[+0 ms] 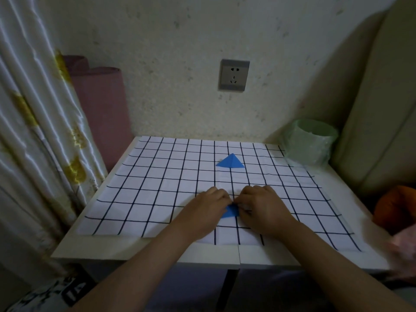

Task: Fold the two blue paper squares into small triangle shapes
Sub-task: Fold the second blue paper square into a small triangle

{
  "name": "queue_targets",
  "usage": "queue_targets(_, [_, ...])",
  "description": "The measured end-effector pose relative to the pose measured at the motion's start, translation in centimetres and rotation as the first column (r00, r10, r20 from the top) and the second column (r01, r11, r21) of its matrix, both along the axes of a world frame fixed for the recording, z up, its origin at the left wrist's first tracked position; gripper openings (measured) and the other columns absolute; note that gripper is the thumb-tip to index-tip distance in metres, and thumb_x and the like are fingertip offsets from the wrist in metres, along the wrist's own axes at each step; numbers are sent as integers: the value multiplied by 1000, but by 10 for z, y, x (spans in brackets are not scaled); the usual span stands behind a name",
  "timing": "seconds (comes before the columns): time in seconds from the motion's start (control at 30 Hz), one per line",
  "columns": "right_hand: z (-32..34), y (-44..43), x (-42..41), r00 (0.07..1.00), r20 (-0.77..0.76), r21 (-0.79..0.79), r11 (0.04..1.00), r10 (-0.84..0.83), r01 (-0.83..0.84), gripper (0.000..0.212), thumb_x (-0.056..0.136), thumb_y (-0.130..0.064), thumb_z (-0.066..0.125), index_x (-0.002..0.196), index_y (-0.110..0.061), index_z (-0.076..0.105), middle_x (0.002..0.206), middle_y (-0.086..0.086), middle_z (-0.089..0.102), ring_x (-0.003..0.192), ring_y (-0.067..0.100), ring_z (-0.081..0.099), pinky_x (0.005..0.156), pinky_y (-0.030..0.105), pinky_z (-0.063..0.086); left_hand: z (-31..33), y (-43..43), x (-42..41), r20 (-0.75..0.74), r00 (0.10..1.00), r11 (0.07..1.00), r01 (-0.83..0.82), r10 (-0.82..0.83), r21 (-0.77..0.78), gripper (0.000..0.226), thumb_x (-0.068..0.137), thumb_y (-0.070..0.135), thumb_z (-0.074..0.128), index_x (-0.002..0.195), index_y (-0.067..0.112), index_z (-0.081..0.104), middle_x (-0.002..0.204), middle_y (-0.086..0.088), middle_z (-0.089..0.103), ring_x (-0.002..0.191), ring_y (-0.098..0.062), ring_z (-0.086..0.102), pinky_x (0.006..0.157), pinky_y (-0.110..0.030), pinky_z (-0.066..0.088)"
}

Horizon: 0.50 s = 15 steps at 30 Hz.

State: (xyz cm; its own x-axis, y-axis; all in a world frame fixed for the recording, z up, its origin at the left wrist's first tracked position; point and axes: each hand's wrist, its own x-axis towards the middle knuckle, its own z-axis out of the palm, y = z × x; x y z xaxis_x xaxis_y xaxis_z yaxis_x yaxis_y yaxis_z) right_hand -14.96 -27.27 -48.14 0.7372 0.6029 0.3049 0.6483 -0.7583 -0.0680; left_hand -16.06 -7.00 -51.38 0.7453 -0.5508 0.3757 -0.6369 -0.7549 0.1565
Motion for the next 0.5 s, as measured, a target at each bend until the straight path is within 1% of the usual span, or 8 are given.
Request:
queue_targets(0.07, [3,2,1,999,22,-34,999,26,-25,22,89,-29,53,99,-29,73,81,-6,61,72,14,54,74,35,43,0,0,0,19,1000,998,19,-20,53,32,96,13,52,127,17,60,125,2,58,108,-16,51,89,-33,47])
queue_targets(0.1, [5,3,1,998,44,-59,997,47,-45,22,90,-29,52,96,-28,73,79,-6,60,70,14,52,73,35,42,1,0,-1,31,999,997,19,-22,79,32,96,12,52,127,17,61,125,3,58,107,-16,52,87,-33,48])
queue_targets(0.2, [8,3,1,986,125,-120,988,108,-93,24,91,-27,51,87,-24,75,73,-5,62,65,16,53,71,35,43,3,-2,-3,65,998,994,-7,0,107,29,94,14,52,122,20,60,118,7,58,101,-15,52,78,-33,48])
queue_targets(0.27, [8,1,1,984,143,-163,983,105,-82,29,93,-27,48,83,-24,76,73,-5,63,65,15,53,74,35,43,3,-4,-3,74,997,994,-22,14,109,25,94,13,53,117,19,61,113,6,59,98,-15,53,76,-33,47])
queue_targets(0.37, [7,-7,0,985,125,-199,976,118,-92,32,96,-27,45,86,-24,75,77,-6,66,67,14,56,79,34,42,3,-7,-4,68,997,994,-41,35,97,20,96,16,53,114,18,61,111,5,58,98,-15,52,78,-33,48])
queue_targets(0.5, [8,-19,-6,983,115,-216,970,141,-114,24,94,-29,53,89,-27,76,80,-7,68,67,12,57,78,31,42,2,-7,-2,52,998,994,-33,27,108,23,98,16,51,118,16,61,117,4,58,104,-15,51,84,-34,48])
